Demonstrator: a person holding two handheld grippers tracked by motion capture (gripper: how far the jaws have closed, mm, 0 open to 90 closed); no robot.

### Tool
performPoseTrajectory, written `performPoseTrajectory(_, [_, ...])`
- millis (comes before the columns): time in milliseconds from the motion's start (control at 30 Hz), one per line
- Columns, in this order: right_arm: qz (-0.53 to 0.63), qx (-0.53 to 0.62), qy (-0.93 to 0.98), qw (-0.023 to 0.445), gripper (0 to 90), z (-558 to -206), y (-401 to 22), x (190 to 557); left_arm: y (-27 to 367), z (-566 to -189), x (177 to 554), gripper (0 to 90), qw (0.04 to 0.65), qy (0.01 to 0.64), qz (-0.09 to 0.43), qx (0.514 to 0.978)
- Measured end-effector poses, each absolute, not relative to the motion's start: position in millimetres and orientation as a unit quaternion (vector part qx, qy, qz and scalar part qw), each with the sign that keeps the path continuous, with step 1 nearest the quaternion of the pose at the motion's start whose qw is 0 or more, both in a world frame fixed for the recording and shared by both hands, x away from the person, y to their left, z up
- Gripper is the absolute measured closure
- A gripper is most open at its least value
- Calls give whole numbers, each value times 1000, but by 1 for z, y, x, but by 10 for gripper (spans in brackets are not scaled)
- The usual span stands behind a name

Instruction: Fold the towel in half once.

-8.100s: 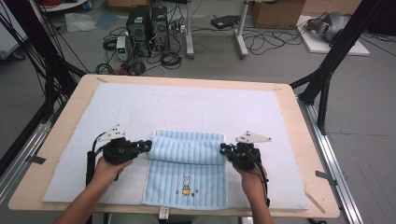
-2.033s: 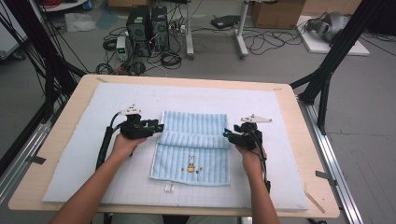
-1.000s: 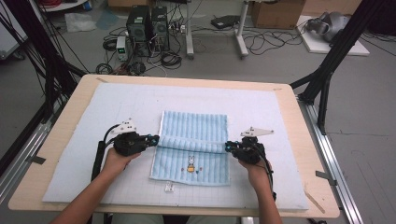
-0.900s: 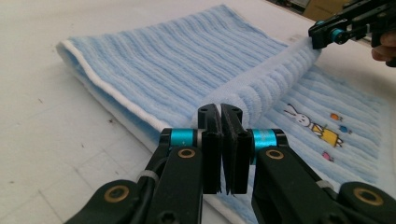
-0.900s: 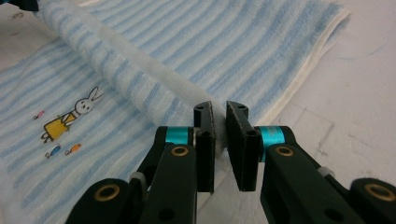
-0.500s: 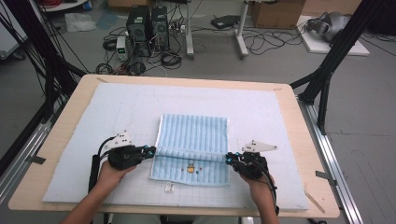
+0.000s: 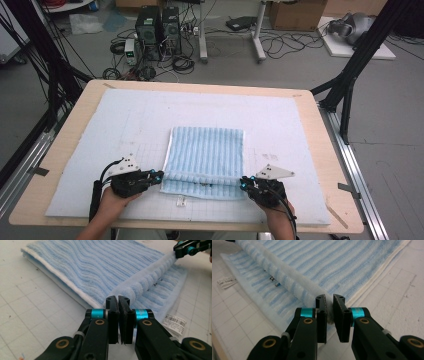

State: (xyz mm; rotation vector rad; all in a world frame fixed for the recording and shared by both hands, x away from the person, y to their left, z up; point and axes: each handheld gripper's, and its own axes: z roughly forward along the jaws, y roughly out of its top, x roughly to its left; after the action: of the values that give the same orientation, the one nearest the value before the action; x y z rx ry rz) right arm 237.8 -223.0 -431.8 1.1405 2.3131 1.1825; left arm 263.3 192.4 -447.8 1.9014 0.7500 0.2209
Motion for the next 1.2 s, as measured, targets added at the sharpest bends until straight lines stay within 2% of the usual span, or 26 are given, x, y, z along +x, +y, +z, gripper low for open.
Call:
performPoseTrajectory(300, [414, 393, 808, 145, 805, -431, -223, 227, 196, -448, 253, 851, 516, 315, 79, 793])
performPoseTrajectory(333, [412, 394, 809, 142, 777, -432, -223, 227, 196, -448, 253, 798, 512, 323, 72, 793])
performPoseTrajectory(400, [419, 406, 801, 133, 661, -433, -225, 227, 198, -448, 254, 589, 517, 343, 74, 781])
performPoseTrajectory(433, [431, 415, 791, 127, 610, -432, -228, 228, 200, -447, 255, 542, 524, 345, 75, 775])
performPoseTrajectory(533, [469, 430, 761, 127, 570, -426, -234, 230, 204, -443, 259, 513, 543, 358, 81, 755])
performPoseTrajectory(667, [457, 437, 764, 131, 567, -431, -230, 235, 202, -444, 260, 516, 538, 358, 83, 758])
performPoseTrajectory(833, [407, 425, 800, 123, 574, -444, -218, 240, 192, -448, 258, 559, 510, 335, 81, 788])
performPoseTrajectory(1033, [357, 407, 826, 158, 576, -443, -217, 237, 182, -453, 255, 663, 460, 321, 41, 827])
performPoseTrajectory(1200, [349, 412, 825, 169, 576, -436, -217, 238, 183, -448, 257, 678, 445, 322, 36, 835])
